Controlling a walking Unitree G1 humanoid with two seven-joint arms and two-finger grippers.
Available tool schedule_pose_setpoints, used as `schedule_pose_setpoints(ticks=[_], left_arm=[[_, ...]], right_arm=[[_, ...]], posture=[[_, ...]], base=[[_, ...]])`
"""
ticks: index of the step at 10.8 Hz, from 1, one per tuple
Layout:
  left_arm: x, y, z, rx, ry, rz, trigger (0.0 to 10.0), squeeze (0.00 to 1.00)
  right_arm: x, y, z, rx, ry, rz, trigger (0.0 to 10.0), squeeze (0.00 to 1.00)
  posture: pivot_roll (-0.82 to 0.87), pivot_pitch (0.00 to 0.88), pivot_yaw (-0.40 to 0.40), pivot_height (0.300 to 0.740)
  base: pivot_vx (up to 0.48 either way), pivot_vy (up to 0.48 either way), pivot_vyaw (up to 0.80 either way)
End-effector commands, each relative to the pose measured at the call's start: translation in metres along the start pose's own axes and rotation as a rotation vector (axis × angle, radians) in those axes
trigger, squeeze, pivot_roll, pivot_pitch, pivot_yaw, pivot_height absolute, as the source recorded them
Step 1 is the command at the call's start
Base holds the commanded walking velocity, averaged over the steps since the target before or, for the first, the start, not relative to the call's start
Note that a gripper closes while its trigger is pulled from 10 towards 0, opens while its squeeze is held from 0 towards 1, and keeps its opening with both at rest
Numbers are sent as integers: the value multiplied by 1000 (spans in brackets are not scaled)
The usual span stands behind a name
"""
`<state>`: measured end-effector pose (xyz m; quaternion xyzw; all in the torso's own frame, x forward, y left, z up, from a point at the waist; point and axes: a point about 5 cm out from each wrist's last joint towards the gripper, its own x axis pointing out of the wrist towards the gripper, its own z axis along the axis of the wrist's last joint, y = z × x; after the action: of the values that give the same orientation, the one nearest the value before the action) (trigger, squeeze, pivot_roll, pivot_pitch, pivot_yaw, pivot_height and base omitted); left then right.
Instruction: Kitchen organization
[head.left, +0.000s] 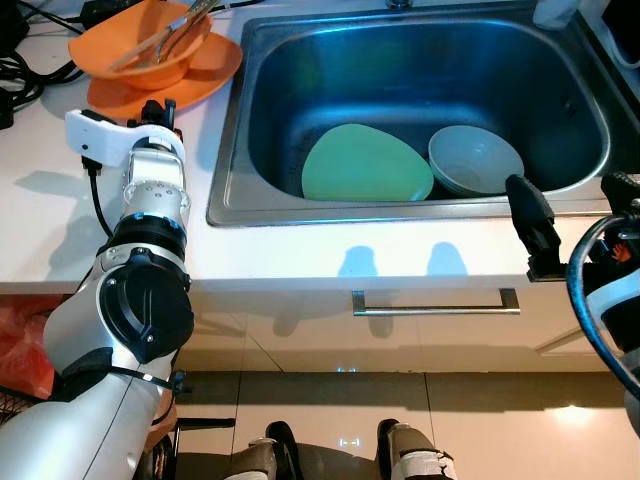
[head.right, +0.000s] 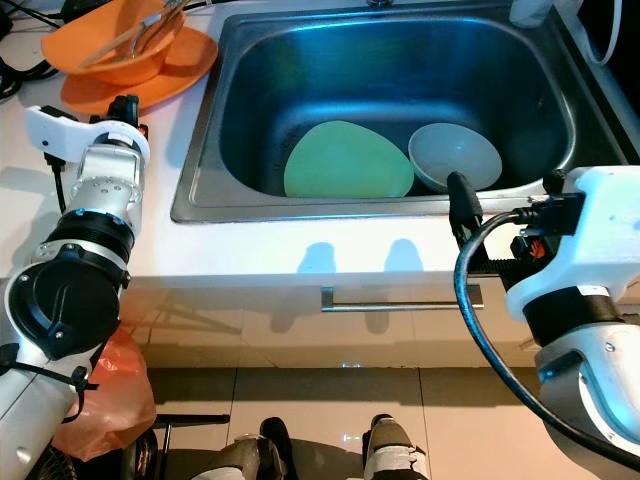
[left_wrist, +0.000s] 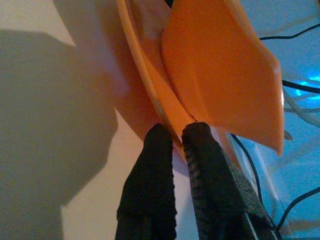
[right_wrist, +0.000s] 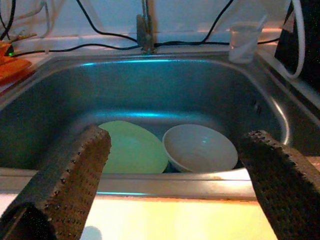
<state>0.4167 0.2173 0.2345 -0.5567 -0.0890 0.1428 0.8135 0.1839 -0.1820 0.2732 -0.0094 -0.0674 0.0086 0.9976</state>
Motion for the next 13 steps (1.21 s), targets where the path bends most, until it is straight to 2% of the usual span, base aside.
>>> schedule_pose_setpoints(ticks=[1,6,7,8,9,13], left_arm=[[-11,47,-28,-44,127,187,0,0],[-15,65,-28,-39,129,240,0,0],[-17,74,-28,-26,131,265,627,0],[-17,76,-28,-22,134,268,8431,0],[-17,76,-27,-6,132,273,10000,1000],[-19,85,-24,104,129,293,10000,1000]], right_arm=[[-5,4,2,5,-6,19,10000,357],[-6,6,3,9,11,21,10000,361],[-7,6,2,10,14,24,10000,361],[-7,7,2,9,17,24,10000,361],[-7,7,2,11,21,25,10000,365],[-7,10,0,14,20,29,10000,361]], posture=[[-542,293,64,740],[-530,293,57,740],[-529,292,54,740],[-525,290,53,740],[-520,288,52,740],[-501,276,59,740]], base=[[0,0,0],[0,0,0],[0,0,0],[0,0,0],[0,0,0],[0,0,0]])
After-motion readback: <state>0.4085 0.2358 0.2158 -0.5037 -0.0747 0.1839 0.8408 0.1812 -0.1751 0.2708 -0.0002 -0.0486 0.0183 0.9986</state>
